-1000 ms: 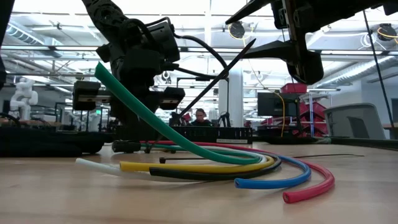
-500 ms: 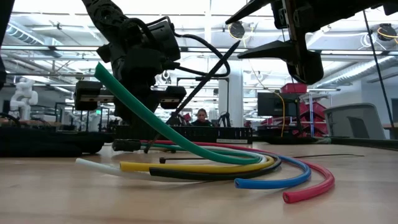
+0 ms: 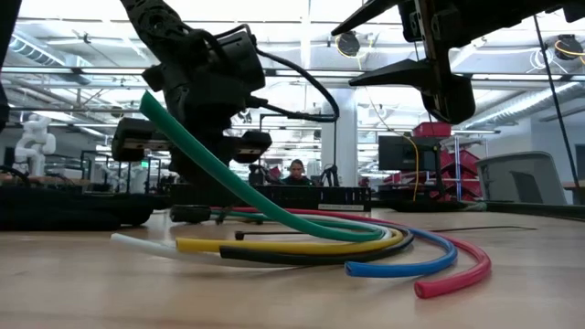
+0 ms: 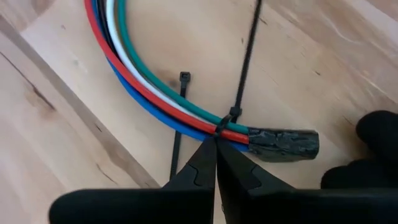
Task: Ziptie cables
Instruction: Wrap the cable wires using a zip tie
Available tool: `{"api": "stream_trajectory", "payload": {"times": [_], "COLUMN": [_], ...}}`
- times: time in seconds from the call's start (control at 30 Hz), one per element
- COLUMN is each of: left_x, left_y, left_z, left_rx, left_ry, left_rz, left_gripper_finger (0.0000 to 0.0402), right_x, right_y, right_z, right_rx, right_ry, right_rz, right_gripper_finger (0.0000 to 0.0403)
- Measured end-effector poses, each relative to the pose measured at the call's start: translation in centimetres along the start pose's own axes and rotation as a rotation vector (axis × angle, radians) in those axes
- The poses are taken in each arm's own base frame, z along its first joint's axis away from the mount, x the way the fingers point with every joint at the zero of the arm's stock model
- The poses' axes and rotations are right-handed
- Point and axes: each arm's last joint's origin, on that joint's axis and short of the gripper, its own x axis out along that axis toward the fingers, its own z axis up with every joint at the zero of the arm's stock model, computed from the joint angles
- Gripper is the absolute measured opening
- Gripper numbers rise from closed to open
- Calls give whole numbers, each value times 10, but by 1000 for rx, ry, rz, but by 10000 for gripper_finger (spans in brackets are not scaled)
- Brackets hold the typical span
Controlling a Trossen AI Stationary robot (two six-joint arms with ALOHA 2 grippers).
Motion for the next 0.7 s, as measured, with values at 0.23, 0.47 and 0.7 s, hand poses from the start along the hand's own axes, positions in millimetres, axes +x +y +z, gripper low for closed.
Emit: {"api": "stream_trajectory", "payload": {"times": [0.23,0.47,0.7], "left_x": [0,-2,-9], "left_y": [-3,-3,8], "left_z": [-3,-3,9], "left_rx": [-18,-25,-4], "left_ry": [35,66,57], "left_rz": [-24,-24,39], "left_gripper_finger": [11,11,11], "right_x": [0,0,0], "right_y": [0,0,0], "right_z": [0,0,0], "right_rx": [-2,-17,-18], "right_ry": [0,0,0], "right_rz": [0,0,0], "right_gripper_finger": [231,231,231]}}
